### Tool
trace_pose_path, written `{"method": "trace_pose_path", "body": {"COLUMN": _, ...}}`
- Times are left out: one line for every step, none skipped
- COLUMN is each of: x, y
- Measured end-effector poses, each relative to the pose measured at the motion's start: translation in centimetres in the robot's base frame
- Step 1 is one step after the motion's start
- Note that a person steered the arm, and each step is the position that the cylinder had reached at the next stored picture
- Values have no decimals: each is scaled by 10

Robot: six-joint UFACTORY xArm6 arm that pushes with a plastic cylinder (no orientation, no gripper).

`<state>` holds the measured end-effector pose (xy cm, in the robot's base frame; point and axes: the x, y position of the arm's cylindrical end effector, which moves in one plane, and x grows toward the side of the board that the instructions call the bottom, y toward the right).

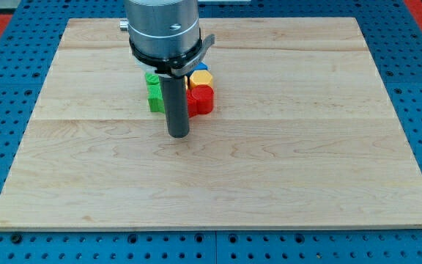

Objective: Place the yellow heart in between the red star and red circle

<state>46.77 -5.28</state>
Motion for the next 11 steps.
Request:
{"method": "trace_pose_path", "body": {"x": 0, "y": 0}}
{"method": "trace_pose_path", "body": {"x": 14, "y": -27}}
{"method": "trace_pose_path", "body": {"x": 18, "y": -59}}
{"method": "trace_pose_path", "body": {"x": -23, "y": -97}}
{"method": "trace_pose_path", "body": {"x": -72, "y": -123}}
{"method": "trace_pose_path", "body": {"x": -105, "y": -79}}
{"method": "trace_pose_path", "body": {"x": -105, "y": -6}}
{"method": "trace_pose_path", "body": {"x": -83, "y": 64}}
{"method": "trace_pose_path", "body": {"x": -57, "y": 76}}
{"method": "trace_pose_path", "body": {"x": -43, "y": 68}}
{"method": "trace_pose_path", "body": {"x": -46, "y": 14}}
